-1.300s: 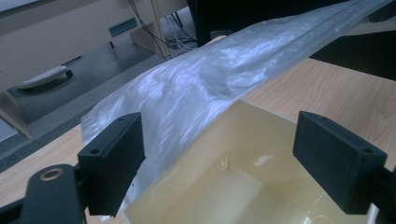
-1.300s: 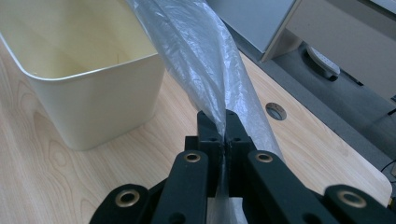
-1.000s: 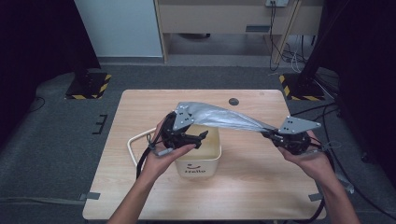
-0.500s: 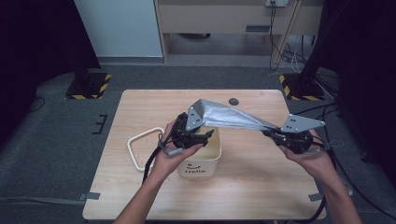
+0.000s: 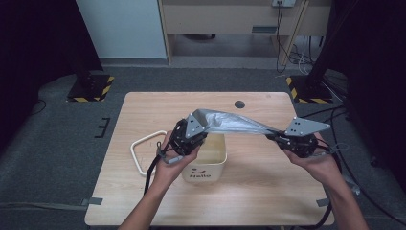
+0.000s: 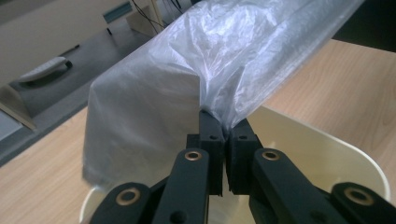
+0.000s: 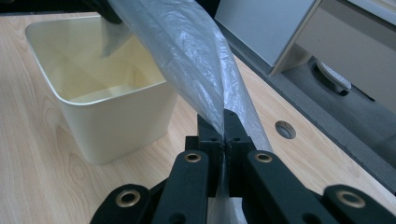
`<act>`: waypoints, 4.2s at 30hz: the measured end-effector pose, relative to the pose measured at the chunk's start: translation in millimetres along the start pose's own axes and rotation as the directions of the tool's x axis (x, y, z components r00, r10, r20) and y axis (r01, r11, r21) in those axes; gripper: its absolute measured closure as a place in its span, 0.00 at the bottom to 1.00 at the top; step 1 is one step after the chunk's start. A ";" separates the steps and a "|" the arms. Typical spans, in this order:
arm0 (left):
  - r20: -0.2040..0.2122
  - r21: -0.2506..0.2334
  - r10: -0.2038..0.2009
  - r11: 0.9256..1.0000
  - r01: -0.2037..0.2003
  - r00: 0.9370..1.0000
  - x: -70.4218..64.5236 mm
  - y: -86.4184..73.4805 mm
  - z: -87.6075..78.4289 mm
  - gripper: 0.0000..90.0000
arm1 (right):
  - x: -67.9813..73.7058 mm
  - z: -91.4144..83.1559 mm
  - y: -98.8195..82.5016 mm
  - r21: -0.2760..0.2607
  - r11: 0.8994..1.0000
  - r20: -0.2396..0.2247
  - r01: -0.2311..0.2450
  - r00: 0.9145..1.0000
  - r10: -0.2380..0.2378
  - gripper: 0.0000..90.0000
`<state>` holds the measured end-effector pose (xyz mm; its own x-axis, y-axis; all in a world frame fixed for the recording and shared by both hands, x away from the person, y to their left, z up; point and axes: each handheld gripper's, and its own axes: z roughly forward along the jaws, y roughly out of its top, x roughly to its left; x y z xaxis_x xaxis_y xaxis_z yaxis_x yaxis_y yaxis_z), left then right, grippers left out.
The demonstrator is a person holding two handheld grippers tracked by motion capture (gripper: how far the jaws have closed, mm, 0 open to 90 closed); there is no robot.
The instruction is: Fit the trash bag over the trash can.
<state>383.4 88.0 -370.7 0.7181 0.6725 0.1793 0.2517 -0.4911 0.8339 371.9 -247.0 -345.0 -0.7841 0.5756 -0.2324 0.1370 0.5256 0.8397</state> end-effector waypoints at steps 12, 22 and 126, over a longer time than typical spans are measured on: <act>0.059 0.041 0.016 0.999 -0.019 0.998 -9.2 -18.5 -4.5 1.00 | 1.8 5.0 6.2 -0.010 1.000 0.001 0.001 1.000 -0.001 0.99; 0.080 0.078 0.023 0.997 -0.029 0.997 -11.8 -27.9 -1.0 1.00 | 2.4 11.5 17.9 -0.049 0.998 0.019 -0.038 0.999 0.039 1.00; -0.066 0.061 0.019 0.998 -0.015 0.998 -11.1 13.7 31.2 0.97 | 40.7 39.4 -8.2 -0.046 0.999 0.002 -0.015 1.000 0.015 0.47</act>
<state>399.1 56.5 -377.5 0.6781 0.6983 0.2292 0.2802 -0.5339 0.7977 362.6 -203.2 -380.6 -0.7809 0.5846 -0.2201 0.1210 0.4873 0.8648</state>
